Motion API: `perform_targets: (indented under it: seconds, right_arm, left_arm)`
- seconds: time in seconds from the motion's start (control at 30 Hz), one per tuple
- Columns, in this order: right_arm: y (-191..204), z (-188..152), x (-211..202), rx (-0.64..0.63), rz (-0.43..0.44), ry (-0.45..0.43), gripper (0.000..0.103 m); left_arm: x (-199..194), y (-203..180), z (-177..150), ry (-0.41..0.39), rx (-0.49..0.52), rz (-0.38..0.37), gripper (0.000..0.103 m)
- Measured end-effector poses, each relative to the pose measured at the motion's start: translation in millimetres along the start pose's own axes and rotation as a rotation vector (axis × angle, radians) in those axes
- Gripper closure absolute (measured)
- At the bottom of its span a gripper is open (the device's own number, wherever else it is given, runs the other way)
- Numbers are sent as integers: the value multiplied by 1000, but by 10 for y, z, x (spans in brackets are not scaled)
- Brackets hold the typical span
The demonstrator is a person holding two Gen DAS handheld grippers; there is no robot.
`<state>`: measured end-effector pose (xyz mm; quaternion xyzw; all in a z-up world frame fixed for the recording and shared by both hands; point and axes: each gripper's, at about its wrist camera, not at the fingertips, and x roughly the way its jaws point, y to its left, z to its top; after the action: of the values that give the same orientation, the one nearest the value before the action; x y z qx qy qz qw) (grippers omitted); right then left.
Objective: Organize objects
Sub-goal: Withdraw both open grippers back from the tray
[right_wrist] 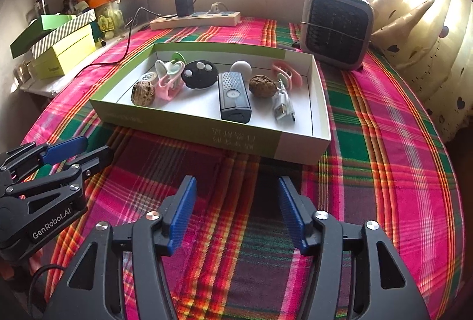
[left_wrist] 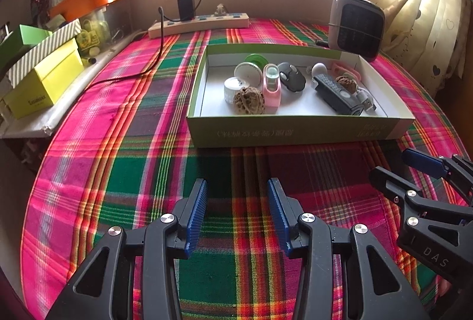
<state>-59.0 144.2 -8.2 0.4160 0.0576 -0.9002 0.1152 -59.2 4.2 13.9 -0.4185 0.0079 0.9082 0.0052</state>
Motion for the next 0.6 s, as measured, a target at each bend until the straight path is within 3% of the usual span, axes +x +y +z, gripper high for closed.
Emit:
perform_targets:
  seconds: [0.3, 0.6]
  right_arm:
    - [-29, -65, 16, 18, -6, 34, 44]
    - [-59, -105, -4, 38, -25, 45, 32]
  left_arm:
    - [-22, -17, -55, 11, -4, 8, 62]
    - [-44, -34, -84, 11, -23, 28, 60]
